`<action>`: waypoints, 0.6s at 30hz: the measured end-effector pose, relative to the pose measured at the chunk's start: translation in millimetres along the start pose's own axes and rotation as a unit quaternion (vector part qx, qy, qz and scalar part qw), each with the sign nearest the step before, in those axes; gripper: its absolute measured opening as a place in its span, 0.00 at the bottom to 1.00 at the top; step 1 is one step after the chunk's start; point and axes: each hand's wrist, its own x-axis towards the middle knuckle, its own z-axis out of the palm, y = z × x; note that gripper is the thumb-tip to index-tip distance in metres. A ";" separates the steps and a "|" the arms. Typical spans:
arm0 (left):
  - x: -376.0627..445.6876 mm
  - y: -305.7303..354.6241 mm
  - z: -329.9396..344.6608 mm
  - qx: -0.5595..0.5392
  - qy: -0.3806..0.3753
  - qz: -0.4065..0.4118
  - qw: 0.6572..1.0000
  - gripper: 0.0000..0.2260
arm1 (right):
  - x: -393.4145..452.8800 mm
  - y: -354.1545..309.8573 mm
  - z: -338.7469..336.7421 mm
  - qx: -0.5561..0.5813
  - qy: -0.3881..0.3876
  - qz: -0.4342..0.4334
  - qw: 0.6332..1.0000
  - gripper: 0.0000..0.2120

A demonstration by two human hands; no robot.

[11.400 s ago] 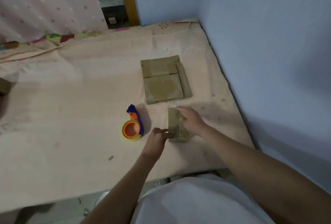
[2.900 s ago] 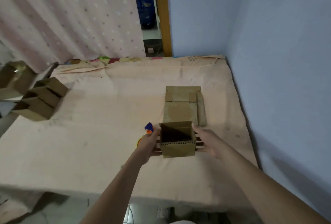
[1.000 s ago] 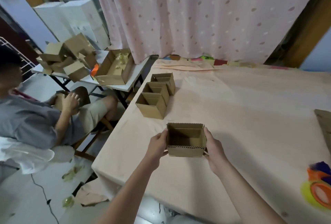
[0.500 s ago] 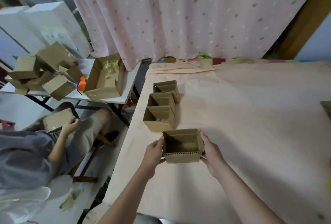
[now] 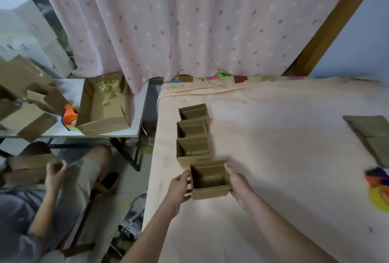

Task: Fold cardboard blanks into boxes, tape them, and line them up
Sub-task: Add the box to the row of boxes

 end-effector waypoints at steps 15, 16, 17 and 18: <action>69.5 5.7 -44.8 0.048 -0.012 -0.038 0.998 0.16 | 96.8 32.1 37.0 -0.065 0.014 0.051 0.997 0.39; 73.8 5.9 -45.2 0.049 -0.015 -0.042 0.998 0.16 | 99.0 31.5 37.8 -0.071 0.020 0.057 0.996 0.40; 77.9 6.1 -45.5 0.050 -0.019 -0.043 0.998 0.17 | 102.4 31.1 39.6 -0.070 0.031 0.059 0.995 0.42; 80.8 6.3 -45.7 0.053 -0.023 -0.044 0.997 0.17 | 110.3 35.3 38.9 -0.066 0.034 0.059 0.996 0.44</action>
